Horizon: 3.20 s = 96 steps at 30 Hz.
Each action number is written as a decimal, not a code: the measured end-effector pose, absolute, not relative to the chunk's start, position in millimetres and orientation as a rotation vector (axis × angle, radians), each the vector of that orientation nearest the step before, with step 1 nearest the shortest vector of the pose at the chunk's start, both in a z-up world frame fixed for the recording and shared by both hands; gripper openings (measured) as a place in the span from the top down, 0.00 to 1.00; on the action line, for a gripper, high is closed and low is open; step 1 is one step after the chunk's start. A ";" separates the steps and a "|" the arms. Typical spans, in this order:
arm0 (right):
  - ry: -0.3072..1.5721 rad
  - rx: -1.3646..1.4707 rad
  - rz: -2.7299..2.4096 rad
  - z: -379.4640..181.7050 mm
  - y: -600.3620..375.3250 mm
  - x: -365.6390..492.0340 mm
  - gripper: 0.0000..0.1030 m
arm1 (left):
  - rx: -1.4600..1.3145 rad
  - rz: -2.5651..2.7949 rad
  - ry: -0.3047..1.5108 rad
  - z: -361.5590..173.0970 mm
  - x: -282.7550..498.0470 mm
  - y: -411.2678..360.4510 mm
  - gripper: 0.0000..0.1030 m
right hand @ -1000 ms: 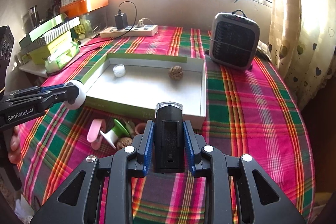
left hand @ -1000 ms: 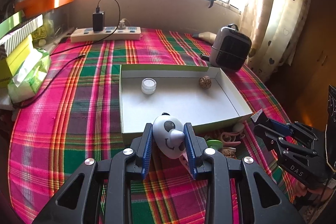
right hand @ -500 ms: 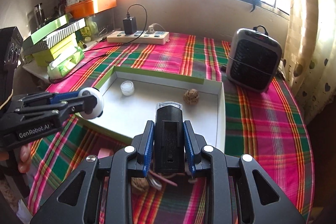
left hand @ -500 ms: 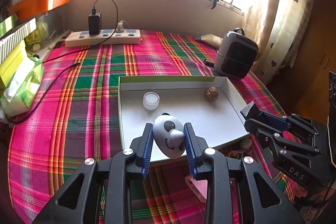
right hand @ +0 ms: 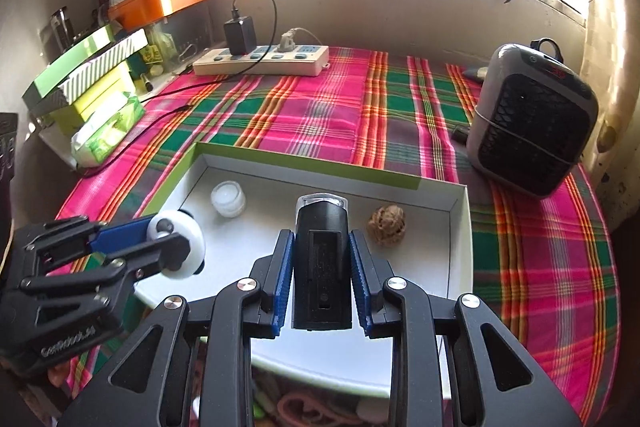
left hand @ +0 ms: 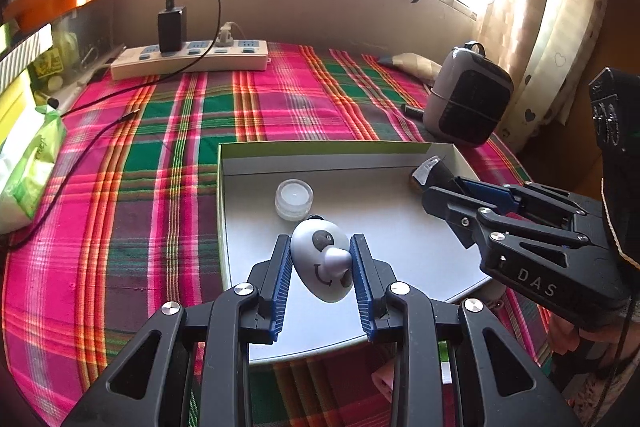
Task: Organize objects
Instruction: 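Carry the black device with the right tool while the left carries the panda toy into the box, then open the right tool to drop the black device while the left releases the panda toy, then withdraw both open tools from the box toward the remaining items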
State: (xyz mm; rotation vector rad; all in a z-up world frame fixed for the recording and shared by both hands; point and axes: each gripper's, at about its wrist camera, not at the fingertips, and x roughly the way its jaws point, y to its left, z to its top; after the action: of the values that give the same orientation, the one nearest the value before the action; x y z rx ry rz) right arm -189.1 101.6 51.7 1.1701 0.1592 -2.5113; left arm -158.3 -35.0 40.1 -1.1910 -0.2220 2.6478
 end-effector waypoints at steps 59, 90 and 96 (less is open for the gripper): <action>0.181 1.302 -2.462 16.4 84.5 -242.7 0.72 | -1.268 2.628 -0.190 18.0 -184.2 -35.0 0.72; 0.126 1.233 -2.500 34.0 94.3 -212.9 0.61 | -1.239 2.664 -0.219 29.5 -157.1 -36.0 0.61; 0.101 1.217 -2.511 37.6 100.3 -199.1 0.61 | -1.219 2.679 -0.209 34.9 -144.9 -34.0 0.61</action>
State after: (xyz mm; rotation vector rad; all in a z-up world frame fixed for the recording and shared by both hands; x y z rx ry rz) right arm -199.1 100.3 37.6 1.2173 0.1007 -2.5108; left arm -144.9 -34.0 34.9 -1.2191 -0.2089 2.6792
